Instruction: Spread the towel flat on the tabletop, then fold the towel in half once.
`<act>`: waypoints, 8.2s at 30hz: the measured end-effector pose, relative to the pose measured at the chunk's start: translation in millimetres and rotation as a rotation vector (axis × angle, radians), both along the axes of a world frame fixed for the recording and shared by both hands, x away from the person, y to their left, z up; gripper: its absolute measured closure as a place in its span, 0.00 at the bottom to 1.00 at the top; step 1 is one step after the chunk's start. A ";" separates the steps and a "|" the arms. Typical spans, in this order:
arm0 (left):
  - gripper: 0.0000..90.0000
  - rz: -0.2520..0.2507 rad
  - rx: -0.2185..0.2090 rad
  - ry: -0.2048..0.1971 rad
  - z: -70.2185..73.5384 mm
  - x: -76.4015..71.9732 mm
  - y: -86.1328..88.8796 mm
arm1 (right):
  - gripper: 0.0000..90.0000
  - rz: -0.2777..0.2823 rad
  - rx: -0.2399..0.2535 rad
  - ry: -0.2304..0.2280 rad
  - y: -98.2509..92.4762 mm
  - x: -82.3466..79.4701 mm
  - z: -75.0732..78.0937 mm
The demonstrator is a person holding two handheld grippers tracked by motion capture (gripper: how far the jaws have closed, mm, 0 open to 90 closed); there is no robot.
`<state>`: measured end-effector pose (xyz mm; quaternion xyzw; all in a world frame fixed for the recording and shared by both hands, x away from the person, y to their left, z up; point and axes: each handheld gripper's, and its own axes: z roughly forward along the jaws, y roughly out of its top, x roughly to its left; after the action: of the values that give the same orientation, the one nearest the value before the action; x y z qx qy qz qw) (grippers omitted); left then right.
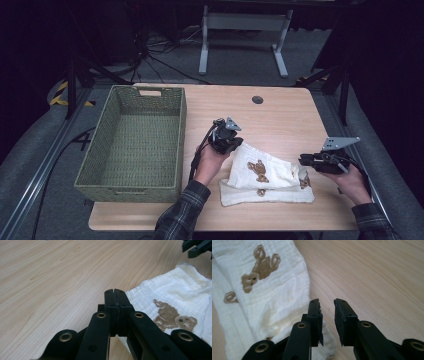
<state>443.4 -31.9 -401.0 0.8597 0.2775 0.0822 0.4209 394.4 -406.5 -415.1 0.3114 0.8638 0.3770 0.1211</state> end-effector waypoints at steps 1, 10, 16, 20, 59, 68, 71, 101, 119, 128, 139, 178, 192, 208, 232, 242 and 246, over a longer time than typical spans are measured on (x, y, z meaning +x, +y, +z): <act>1.00 0.009 0.002 0.004 0.3 -0.3 0.7 | 0.82 -0.004 0.004 0.007 -0.6 3.5 -2.3; 1.00 0.027 -0.005 0.003 0.4 -0.4 8.5 | 0.80 0.040 -0.046 0.098 14.1 12.1 -21.9; 1.00 0.081 -0.002 0.001 4.7 0.3 18.6 | 0.79 0.047 -0.071 0.115 14.6 7.7 -25.3; 1.00 0.096 -0.010 0.004 5.0 1.3 23.2 | 0.79 0.044 -0.080 0.123 13.7 7.5 -27.1; 1.00 0.121 0.009 0.008 8.1 0.2 28.0 | 0.98 0.018 -0.048 0.021 2.1 3.8 -1.6; 1.00 0.118 0.050 0.023 -0.5 -15.7 33.8 | 0.95 0.038 -0.116 0.096 -3.6 -27.7 -26.9; 1.00 0.113 0.054 0.028 -3.4 -18.6 32.2 | 0.92 0.024 -0.079 0.063 -3.4 -25.0 -17.3; 1.00 0.119 0.060 0.036 -4.5 -15.6 30.2 | 0.97 0.020 0.002 0.020 25.8 34.1 -6.0; 1.00 0.313 0.070 -0.001 -13.7 56.0 13.6 | 0.93 -0.138 0.015 -0.094 16.6 83.4 2.2; 0.78 0.222 0.059 0.042 -13.5 38.9 7.2 | 0.84 -0.106 0.010 -0.073 15.8 71.1 2.9; 0.91 0.005 0.056 0.081 -18.9 -21.5 -2.1 | 0.98 -0.008 0.033 -0.012 11.8 30.7 4.4; 1.00 -0.066 0.199 0.196 -52.1 -110.4 28.4 | 1.00 0.119 -0.048 0.134 0.7 -65.8 -35.2; 0.99 -0.041 0.192 0.200 -47.8 -126.3 36.5 | 0.98 0.194 -0.029 0.138 16.2 -86.2 -33.0; 0.74 0.077 0.142 0.119 -31.7 -56.8 21.6 | 0.81 0.021 0.001 0.037 2.9 -19.5 -13.5; 0.72 0.301 0.182 0.104 -45.9 53.5 20.8 | 0.76 -0.119 -0.009 0.027 -5.2 98.3 -20.4; 0.72 0.320 0.168 0.100 -53.6 66.2 22.5 | 0.72 -0.155 0.015 0.044 -10.8 113.9 -33.4; 0.77 0.305 0.175 0.102 -53.4 68.3 20.6 | 0.76 -0.150 0.013 0.046 -5.9 114.7 -37.8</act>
<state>511.7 -11.3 -454.4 0.8440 0.4176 0.1252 0.3124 509.1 -412.4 -452.9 0.3847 0.8382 0.3652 0.1270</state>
